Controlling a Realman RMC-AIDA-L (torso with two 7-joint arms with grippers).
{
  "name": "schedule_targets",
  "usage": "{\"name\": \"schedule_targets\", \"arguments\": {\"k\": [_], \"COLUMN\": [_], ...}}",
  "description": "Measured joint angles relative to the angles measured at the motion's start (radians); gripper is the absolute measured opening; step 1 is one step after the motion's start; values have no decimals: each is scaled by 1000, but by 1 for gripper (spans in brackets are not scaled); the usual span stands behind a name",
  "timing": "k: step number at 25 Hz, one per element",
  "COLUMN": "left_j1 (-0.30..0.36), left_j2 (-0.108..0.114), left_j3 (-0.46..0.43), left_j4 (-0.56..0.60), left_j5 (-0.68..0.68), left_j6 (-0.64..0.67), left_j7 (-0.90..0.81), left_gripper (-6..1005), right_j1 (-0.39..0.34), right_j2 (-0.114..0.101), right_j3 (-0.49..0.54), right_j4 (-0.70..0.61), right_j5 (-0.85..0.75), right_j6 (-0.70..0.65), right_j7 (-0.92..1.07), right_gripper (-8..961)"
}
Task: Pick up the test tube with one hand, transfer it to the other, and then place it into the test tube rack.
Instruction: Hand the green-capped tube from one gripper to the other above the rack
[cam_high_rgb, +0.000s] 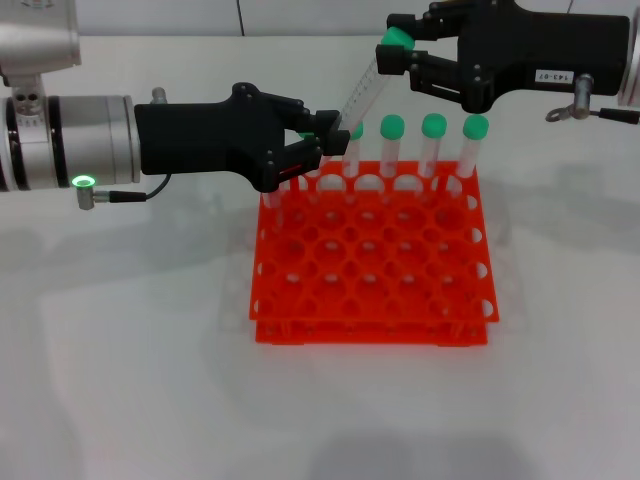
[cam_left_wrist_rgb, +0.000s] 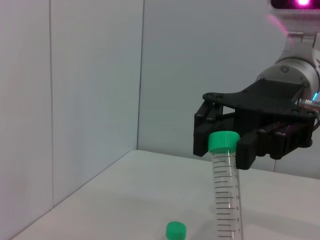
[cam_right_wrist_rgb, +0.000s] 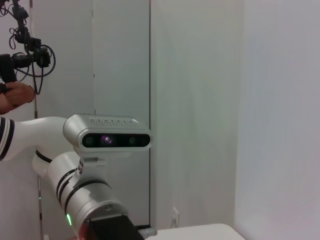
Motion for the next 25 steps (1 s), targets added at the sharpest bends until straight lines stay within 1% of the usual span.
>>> {"name": "schedule_targets", "arguments": {"k": [11,16,23,25], "left_j1": [0,3,5,6], "left_j2": [0,-10,-10,-11], "left_j3": [0,0,0,0], "left_j4": [0,3,3,3], "left_j5": [1,0,-2,-2], "left_j6": [0,-5,-1,-1], "left_j7": [1,1,1,-1], "left_gripper": [196,196,196,224], "right_j1": [4,6,6,6], "right_j2": [-2,-2,-2,-2], "right_j3": [-1,-2,-2,-2], "right_j4": [1,2,2,2], "right_j5": [-4,-9,-11,-11], "right_j6": [-1,-2,-3,-3], "right_j7": [0,0,0,-1], "right_gripper": [287,286,285,285]}}
